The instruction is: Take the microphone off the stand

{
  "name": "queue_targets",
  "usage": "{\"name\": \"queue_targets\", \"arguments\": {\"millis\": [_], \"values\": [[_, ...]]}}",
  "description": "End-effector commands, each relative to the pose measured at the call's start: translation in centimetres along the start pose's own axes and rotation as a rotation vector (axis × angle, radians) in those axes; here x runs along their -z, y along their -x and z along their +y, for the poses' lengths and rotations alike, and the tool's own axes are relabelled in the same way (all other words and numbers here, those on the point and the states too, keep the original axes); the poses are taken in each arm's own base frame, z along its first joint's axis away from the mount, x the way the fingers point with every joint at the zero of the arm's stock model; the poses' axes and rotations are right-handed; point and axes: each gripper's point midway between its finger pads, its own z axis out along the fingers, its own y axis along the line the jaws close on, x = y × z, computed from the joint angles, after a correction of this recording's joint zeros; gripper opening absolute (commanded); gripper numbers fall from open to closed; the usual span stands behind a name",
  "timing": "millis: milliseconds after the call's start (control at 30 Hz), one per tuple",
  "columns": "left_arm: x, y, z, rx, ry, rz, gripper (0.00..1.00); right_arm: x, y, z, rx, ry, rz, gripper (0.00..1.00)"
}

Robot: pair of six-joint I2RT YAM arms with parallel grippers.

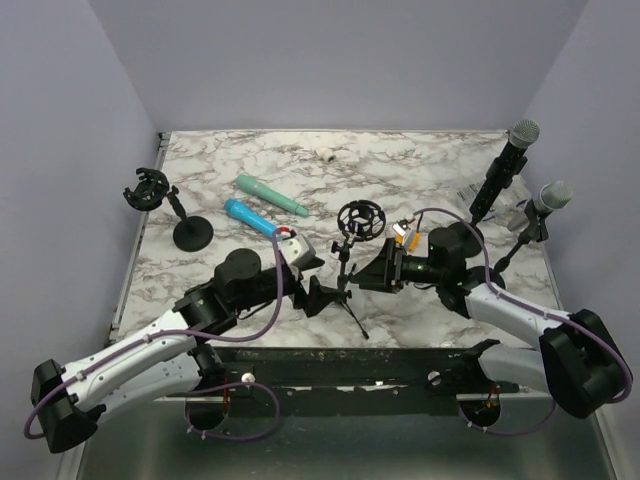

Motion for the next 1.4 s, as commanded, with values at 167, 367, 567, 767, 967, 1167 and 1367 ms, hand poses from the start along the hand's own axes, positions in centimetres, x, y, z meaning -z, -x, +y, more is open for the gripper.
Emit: {"name": "queue_targets", "arguments": {"millis": [167, 367, 567, 767, 967, 1167, 1367], "values": [[4.0, 3.2, -2.0, 0.254, 0.015, -0.043, 0.83, -0.8, -0.1, 2.7, 0.082, 0.233, 0.129, 0.57], [4.2, 4.8, -2.9, 0.268, -0.022, -0.068, 0.84, -1.3, 0.6, 2.8, 0.106, 0.266, 0.116, 0.51], [4.1, 5.2, -3.3, 0.303, -0.036, -0.061, 0.84, -1.8, 0.5, 2.2, 0.094, 0.275, 0.133, 0.40], [4.5, 6.1, -3.5, 0.300, -0.041, -0.082, 0.83, -2.3, 0.3, 0.8, 0.103, 0.268, 0.126, 0.17], [4.6, 6.5, -3.6, 0.293, -0.046, -0.078, 0.83, -3.2, 0.3, -2.1, 0.177, 0.219, 0.087, 0.01], [4.8, 6.4, -3.4, 0.291, -0.038, -0.099, 0.83, -2.8, 0.7, -2.8, 0.414, 0.224, -0.030, 0.01], [5.3, 6.7, -3.5, 0.289, -0.045, -0.141, 0.83, -2.0, 2.1, -3.2, 0.627, 0.097, -0.104, 0.01]]}}
